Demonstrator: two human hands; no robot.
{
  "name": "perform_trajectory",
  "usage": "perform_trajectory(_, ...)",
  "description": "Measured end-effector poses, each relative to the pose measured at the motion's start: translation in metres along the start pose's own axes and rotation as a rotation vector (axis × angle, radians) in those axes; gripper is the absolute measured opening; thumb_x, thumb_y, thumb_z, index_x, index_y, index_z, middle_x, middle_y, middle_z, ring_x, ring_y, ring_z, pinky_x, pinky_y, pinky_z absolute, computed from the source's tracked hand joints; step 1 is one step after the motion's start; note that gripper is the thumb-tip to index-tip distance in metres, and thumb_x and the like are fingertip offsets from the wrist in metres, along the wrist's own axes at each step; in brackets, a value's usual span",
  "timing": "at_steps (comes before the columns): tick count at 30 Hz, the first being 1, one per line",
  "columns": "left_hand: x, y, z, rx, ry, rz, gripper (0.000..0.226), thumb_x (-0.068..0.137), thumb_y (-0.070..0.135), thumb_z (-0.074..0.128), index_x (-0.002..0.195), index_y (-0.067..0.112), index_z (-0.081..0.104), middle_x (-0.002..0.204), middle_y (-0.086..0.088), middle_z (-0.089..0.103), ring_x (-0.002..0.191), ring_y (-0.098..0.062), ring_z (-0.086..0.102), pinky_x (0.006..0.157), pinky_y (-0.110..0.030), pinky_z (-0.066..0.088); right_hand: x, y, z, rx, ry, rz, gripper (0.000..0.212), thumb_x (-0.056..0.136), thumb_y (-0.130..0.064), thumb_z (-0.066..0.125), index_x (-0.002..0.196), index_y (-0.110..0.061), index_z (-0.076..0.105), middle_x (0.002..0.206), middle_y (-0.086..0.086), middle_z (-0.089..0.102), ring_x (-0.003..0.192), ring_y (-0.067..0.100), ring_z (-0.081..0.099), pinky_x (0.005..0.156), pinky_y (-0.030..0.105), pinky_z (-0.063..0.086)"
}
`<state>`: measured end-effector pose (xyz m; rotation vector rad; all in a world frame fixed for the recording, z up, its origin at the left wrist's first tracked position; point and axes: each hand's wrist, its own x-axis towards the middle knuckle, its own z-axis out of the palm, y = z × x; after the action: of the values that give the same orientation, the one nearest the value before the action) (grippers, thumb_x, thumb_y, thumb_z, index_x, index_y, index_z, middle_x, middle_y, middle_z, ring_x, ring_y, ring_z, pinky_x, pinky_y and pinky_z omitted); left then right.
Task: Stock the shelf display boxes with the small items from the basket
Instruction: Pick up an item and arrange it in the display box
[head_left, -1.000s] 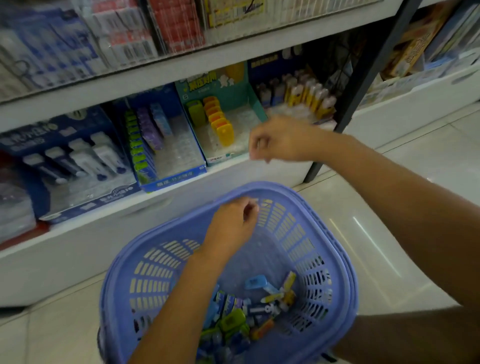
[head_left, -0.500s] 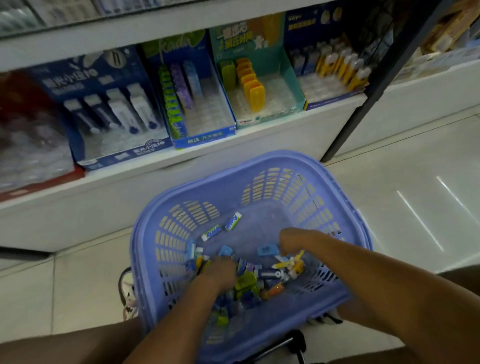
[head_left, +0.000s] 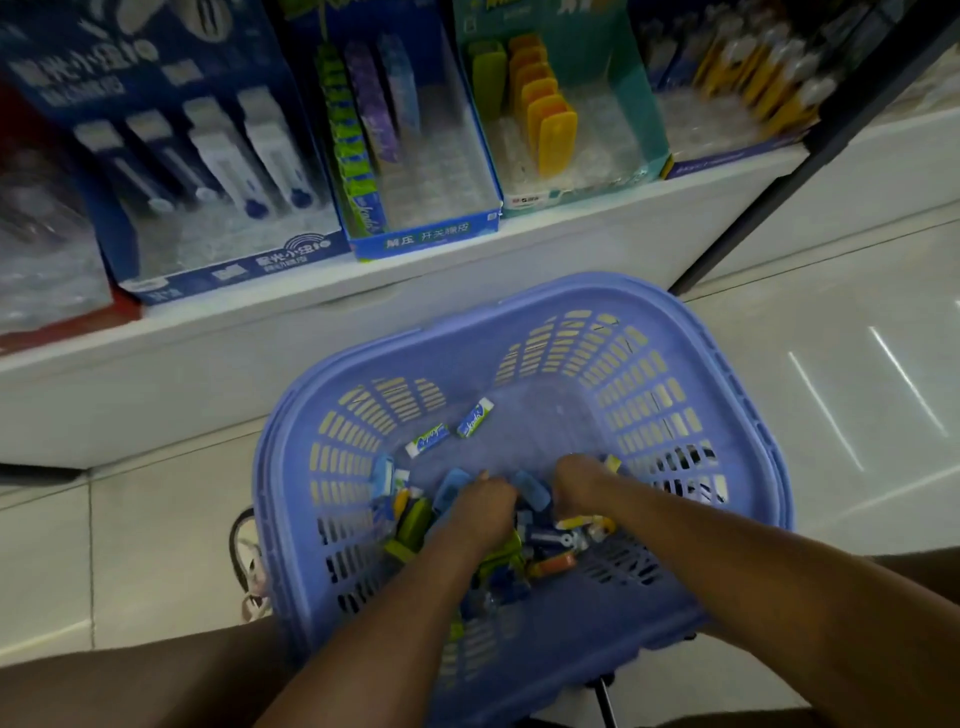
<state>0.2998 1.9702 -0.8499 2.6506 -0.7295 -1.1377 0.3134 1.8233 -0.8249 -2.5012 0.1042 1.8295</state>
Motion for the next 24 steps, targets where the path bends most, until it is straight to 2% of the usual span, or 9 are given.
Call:
perform_trajectory(2, 0.004, 0.001, 0.005, 0.015, -0.012, 0.013, 0.043, 0.091, 0.019, 0.049, 0.133, 0.012, 0.051, 0.137, -0.014, 0.050, 0.124, -0.034, 0.046, 0.105, -0.039, 0.036, -0.002, 0.008, -0.004, 0.161, 0.091, -0.040, 0.040, 0.092, -0.027, 0.055, 0.126, -0.007, 0.058, 0.127, 0.016, 0.058, 0.116, 0.033, 0.054, 0.102, 0.039, 0.042)
perform_trajectory(4, 0.008, 0.001, 0.005, 0.026, -0.033, 0.033, 0.038, 0.092, 0.018, 0.049, 0.130, 0.014, 0.054, 0.136, -0.014, 0.051, 0.123, -0.033, 0.047, 0.105, -0.039, 0.037, -0.006, 0.020, -0.011, 0.322, 0.238, -0.109, 0.027, 0.087, -0.017, 0.059, 0.111, -0.006, 0.068, 0.115, 0.014, 0.066, 0.108, 0.029, 0.061, 0.095, 0.036, 0.049)
perform_trajectory(9, 0.015, 0.012, -0.004, 0.030, -0.083, 0.053, 0.034, 0.092, 0.021, 0.054, 0.126, 0.018, 0.058, 0.134, -0.011, 0.054, 0.121, -0.031, 0.050, 0.103, -0.038, 0.041, -0.007, 0.037, -0.036, 0.462, 0.307, -0.224, 0.023, 0.094, -0.013, 0.056, 0.083, -0.002, 0.072, 0.091, 0.015, 0.069, 0.078, 0.021, 0.055, 0.090, 0.031, 0.047)
perform_trajectory(13, 0.019, 0.020, -0.014, 0.043, -0.173, 0.001, 0.031, 0.090, 0.022, 0.059, 0.118, 0.010, 0.063, 0.126, -0.011, 0.060, 0.115, -0.029, 0.056, 0.099, -0.039, 0.045, -0.013, 0.039, -0.045, 0.559, 0.299, -0.271, 0.032, 0.093, -0.018, 0.058, 0.104, 0.011, 0.065, 0.108, 0.027, 0.063, 0.091, 0.035, 0.057, 0.081, 0.032, 0.046)
perform_trajectory(15, 0.017, 0.021, -0.020, 0.021, -0.216, 0.002, 0.029, 0.087, 0.020, 0.061, 0.113, 0.009, 0.066, 0.120, -0.010, 0.064, 0.110, -0.028, 0.059, 0.095, -0.037, 0.048, -0.018, 0.039, -0.048, 0.584, 0.281, -0.295, 0.034, 0.093, -0.023, 0.059, 0.099, 0.010, 0.065, 0.091, 0.022, 0.065, 0.079, 0.026, 0.055, 0.072, 0.028, 0.045)
perform_trajectory(17, 0.015, 0.021, -0.026, -0.065, -0.225, -0.009, 0.024, 0.084, 0.016, 0.064, 0.106, 0.008, 0.070, 0.114, -0.011, 0.067, 0.105, -0.027, 0.062, 0.091, -0.035, 0.050, -0.024, 0.041, -0.052, 0.607, 0.257, -0.307, 0.032, 0.094, -0.028, 0.056, 0.100, 0.003, 0.066, 0.076, 0.007, 0.061, 0.068, 0.018, 0.056, 0.062, 0.021, 0.046)
perform_trajectory(20, 0.012, 0.019, -0.042, -0.233, -0.126, -0.058, 0.018, 0.083, 0.013, 0.065, 0.095, 0.001, 0.069, 0.105, -0.017, 0.068, 0.098, -0.029, 0.062, 0.086, -0.037, 0.051, -0.035, 0.046, -0.057, 0.626, 0.245, -0.350, 0.034, 0.097, -0.029, 0.053, 0.109, 0.002, 0.061, 0.081, 0.006, 0.061, 0.063, 0.010, 0.057, 0.058, 0.018, 0.046)
perform_trajectory(22, 0.010, 0.016, -0.061, -0.341, -0.015, -0.067, 0.007, 0.081, 0.011, 0.066, 0.078, 0.006, 0.063, 0.090, -0.018, 0.065, 0.086, -0.027, 0.061, 0.078, -0.038, 0.048, -0.044, 0.050, -0.063, 0.711, 0.239, -0.387, 0.031, 0.095, -0.025, 0.055, 0.111, 0.001, 0.060, 0.080, 0.005, 0.061, 0.066, 0.013, 0.059, 0.062, 0.022, 0.050)
perform_trajectory(24, 0.006, 0.012, -0.084, -0.446, 0.089, -0.085, 0.016, 0.080, 0.009, 0.067, 0.067, 0.011, 0.057, 0.075, -0.013, 0.058, 0.072, -0.020, 0.054, 0.068, -0.037, 0.047, -0.054, 0.054, -0.070, 0.842, 0.205, -0.447, 0.028, 0.091, -0.018, 0.062, 0.110, 0.002, 0.061, 0.078, 0.005, 0.062, 0.070, 0.015, 0.060, 0.067, 0.025, 0.053)
